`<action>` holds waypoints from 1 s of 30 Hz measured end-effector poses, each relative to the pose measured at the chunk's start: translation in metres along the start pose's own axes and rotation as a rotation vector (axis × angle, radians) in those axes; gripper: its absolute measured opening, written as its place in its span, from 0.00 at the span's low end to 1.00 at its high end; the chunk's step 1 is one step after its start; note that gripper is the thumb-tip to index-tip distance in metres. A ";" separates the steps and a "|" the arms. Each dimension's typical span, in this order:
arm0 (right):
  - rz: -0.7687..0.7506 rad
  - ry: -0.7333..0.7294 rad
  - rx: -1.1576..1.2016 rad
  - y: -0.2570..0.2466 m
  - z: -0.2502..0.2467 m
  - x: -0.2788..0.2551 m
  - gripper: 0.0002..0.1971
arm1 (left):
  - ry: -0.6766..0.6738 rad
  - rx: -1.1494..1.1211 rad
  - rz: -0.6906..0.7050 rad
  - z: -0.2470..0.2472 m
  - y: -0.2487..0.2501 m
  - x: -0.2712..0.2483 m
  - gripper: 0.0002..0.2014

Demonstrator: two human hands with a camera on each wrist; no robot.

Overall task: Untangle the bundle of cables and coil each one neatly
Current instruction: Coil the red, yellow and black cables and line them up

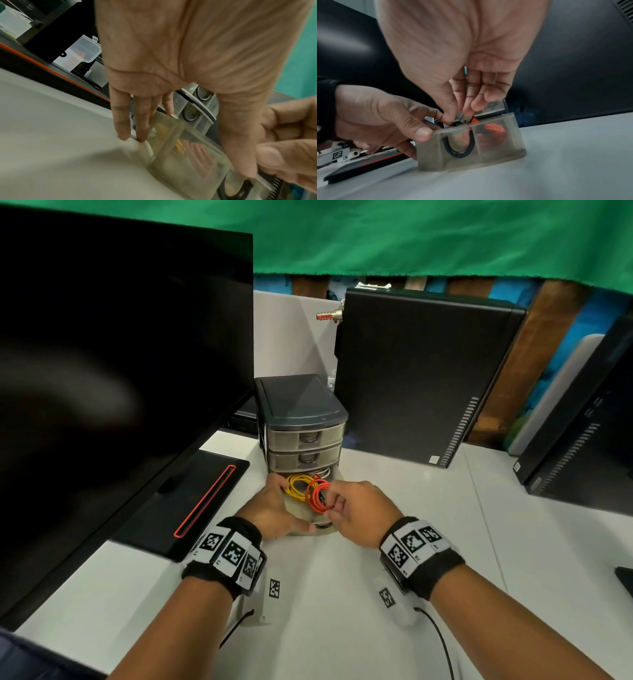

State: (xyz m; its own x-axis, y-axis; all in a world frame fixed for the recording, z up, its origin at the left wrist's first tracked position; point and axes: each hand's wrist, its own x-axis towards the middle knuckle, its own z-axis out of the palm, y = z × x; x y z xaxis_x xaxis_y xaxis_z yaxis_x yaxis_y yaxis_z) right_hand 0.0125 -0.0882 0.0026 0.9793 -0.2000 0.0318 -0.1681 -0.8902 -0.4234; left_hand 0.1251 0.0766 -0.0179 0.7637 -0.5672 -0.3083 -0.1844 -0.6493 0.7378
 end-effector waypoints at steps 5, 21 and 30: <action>-0.002 -0.123 -0.117 -0.004 0.005 0.009 0.12 | -0.009 0.033 -0.003 0.002 0.001 0.001 0.33; -0.028 0.123 -0.051 0.014 0.001 0.010 0.15 | 0.226 -0.222 -0.127 -0.007 0.008 0.019 0.72; 0.048 0.126 0.016 0.024 0.005 0.018 0.16 | 0.289 -0.126 -0.087 -0.017 0.009 0.040 0.31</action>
State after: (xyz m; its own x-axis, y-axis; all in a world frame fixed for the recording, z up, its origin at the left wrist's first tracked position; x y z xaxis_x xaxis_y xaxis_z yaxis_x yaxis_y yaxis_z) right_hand 0.0268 -0.1117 -0.0116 0.9480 -0.2930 0.1244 -0.2116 -0.8719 -0.4415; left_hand 0.1648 0.0571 -0.0135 0.9206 -0.3334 -0.2033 -0.0466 -0.6107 0.7905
